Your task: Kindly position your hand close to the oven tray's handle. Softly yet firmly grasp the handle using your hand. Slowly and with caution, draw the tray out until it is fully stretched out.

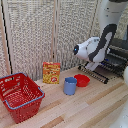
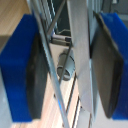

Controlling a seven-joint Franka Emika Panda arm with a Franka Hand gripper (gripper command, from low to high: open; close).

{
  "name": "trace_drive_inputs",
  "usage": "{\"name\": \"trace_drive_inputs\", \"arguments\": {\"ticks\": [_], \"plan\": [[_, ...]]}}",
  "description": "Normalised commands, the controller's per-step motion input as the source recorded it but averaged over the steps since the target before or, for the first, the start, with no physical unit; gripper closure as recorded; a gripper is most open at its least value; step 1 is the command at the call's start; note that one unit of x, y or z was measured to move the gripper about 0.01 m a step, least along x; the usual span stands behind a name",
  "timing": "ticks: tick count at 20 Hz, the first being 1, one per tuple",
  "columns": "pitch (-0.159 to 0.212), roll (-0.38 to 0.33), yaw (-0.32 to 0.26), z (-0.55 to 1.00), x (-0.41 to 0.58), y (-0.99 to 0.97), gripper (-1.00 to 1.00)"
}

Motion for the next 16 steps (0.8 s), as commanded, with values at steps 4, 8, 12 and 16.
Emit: {"name": "trace_drive_inputs", "arguments": {"ticks": [4, 8, 12, 16], "plan": [[-0.023, -0.006, 0.000, -0.07, 0.039, 0.60, 1.00], [0.000, -0.017, 0.054, 0.00, 0.206, 0.10, -1.00], [0.000, -0.025, 0.035, 0.05, 0.242, 0.00, -1.00], [-0.001, 0.000, 0.036, 0.11, 0.205, 0.01, -1.00]]}}
